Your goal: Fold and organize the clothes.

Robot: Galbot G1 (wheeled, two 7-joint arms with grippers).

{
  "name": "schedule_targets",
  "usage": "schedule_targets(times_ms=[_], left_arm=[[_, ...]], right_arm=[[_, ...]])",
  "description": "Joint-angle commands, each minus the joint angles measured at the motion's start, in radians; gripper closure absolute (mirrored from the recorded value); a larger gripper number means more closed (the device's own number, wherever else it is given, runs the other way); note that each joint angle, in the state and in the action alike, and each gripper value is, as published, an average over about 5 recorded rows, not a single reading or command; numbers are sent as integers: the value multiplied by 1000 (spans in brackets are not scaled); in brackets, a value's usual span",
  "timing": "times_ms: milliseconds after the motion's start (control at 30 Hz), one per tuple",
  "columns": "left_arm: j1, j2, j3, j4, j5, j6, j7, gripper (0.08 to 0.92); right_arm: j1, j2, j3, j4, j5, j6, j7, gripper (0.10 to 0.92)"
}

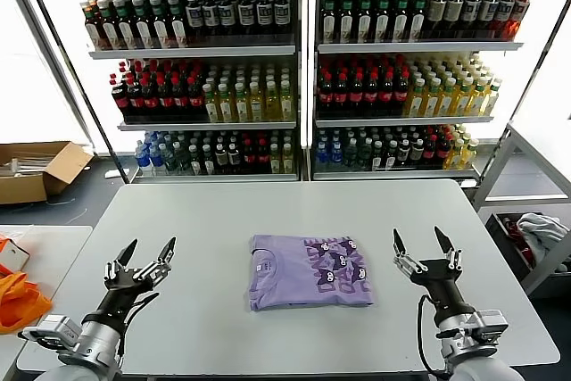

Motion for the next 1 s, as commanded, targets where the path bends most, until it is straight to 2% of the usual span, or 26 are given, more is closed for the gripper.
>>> schedule_targets(times_ms=[33, 667, 1000], left_arm=[[20, -20, -24, -1, 45, 8, 24, 177], [20, -42, -134, -51, 37, 28, 177, 177], [19, -35, -156, -62, 35, 22, 194, 177]], right_arm=[[-69, 15, 63, 11, -1, 18, -17, 203], [-195, 48, 117, 9, -5, 47, -96, 203], [-189, 43, 112, 8, -13, 48, -96, 203]])
